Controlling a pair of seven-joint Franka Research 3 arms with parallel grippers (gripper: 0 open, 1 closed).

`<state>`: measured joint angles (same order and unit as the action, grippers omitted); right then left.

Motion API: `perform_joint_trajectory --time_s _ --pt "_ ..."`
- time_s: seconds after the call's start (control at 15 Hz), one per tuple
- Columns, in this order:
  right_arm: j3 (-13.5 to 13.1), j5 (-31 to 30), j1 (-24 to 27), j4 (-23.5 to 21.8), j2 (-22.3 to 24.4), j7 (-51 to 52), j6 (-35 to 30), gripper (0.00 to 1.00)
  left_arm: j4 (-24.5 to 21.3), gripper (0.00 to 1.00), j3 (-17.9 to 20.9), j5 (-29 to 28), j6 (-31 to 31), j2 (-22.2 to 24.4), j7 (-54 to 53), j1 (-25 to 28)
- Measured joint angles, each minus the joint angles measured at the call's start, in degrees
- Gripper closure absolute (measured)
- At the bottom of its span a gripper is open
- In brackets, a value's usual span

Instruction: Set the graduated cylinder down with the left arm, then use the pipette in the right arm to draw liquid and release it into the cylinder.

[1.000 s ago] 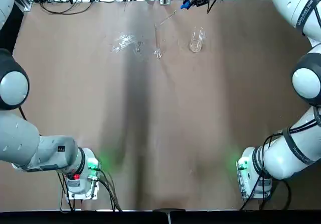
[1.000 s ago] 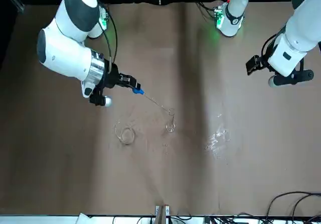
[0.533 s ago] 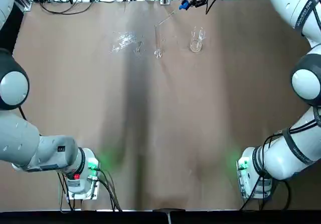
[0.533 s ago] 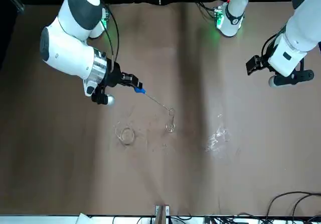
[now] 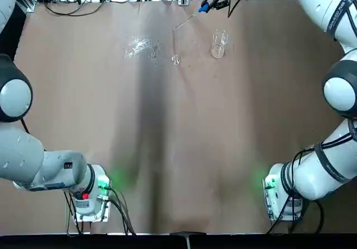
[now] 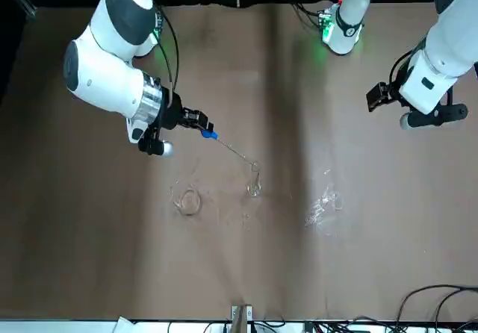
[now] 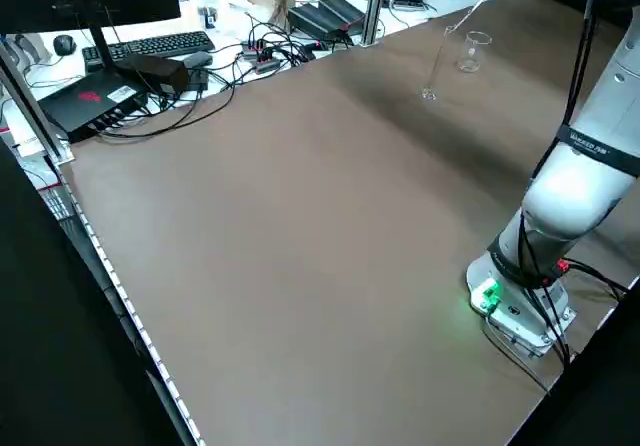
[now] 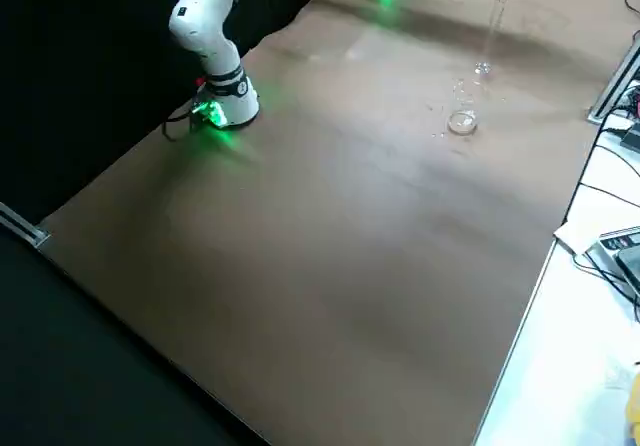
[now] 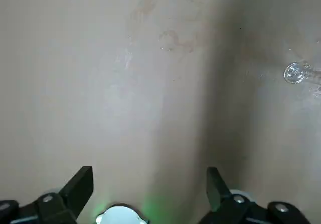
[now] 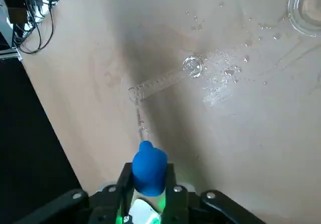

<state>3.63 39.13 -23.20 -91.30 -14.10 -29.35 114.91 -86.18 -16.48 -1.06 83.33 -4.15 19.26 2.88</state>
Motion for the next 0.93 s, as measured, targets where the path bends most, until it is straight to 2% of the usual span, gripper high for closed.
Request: perform_joint_trajectory --time_s 0.6,0.93 --pt "0.0 -2.2 -1.1 0.0 0.0 -1.9 1.3 0.71 0.0 0.0 0.0 0.0 0.0 0.2 0.0 0.0" --pt "0.0 -2.3 -1.1 0.0 0.0 -2.0 1.3 0.77 0.0 0.0 0.0 0.0 0.0 0.2 0.0 0.0"
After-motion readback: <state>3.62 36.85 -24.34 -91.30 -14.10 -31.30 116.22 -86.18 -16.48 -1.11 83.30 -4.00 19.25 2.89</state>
